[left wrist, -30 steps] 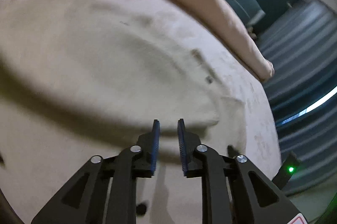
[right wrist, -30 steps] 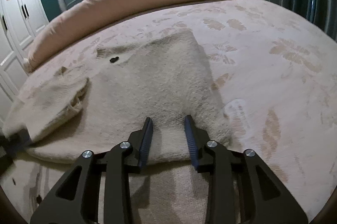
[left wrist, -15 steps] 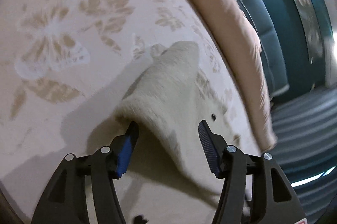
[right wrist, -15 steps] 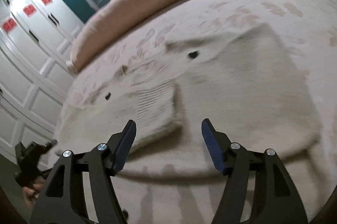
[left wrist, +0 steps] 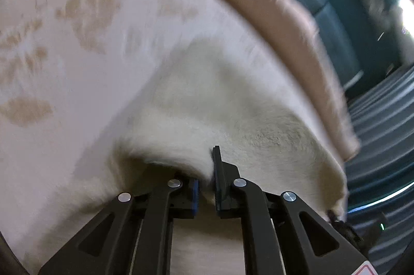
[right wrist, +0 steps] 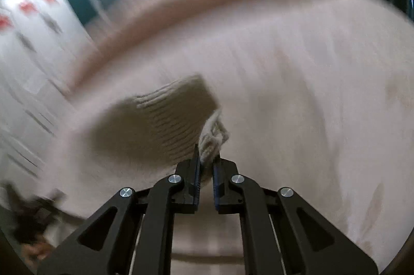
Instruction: Fold small clothes
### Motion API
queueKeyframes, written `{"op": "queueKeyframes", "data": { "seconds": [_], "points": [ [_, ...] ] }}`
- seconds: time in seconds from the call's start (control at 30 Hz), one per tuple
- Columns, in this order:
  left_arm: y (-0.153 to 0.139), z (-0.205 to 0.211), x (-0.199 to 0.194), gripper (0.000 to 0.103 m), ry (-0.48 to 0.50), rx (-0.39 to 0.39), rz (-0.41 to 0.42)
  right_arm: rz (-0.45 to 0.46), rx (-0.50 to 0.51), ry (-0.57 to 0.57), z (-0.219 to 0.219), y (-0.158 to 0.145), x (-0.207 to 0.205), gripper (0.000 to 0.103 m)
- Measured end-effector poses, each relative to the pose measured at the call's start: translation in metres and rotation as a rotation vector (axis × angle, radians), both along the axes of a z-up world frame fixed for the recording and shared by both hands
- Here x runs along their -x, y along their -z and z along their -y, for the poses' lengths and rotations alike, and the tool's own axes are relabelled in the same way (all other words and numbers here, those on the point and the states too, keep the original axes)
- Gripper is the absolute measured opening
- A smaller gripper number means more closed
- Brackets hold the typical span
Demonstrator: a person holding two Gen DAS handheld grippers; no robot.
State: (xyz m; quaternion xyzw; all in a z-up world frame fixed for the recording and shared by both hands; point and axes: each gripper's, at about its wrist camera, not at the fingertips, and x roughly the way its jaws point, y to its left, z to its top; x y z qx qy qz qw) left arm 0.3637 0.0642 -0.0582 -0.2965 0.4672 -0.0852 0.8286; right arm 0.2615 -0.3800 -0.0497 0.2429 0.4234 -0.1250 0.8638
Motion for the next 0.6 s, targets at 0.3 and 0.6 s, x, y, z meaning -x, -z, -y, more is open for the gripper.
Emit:
{"op": "queueKeyframes", "data": {
  "seconds": [0.3,0.6],
  "points": [
    [0.014,0.016,0.012,0.012,-0.007,-0.136,0.133,0.037,0.006,-0.027,0.002,0.013,0.012,0.006],
    [0.015,0.015,0.027,0.012,-0.019,-0.106,0.171,0.187,0.009,-0.047,-0.058,-0.063,0.01,0.016]
  ]
}}
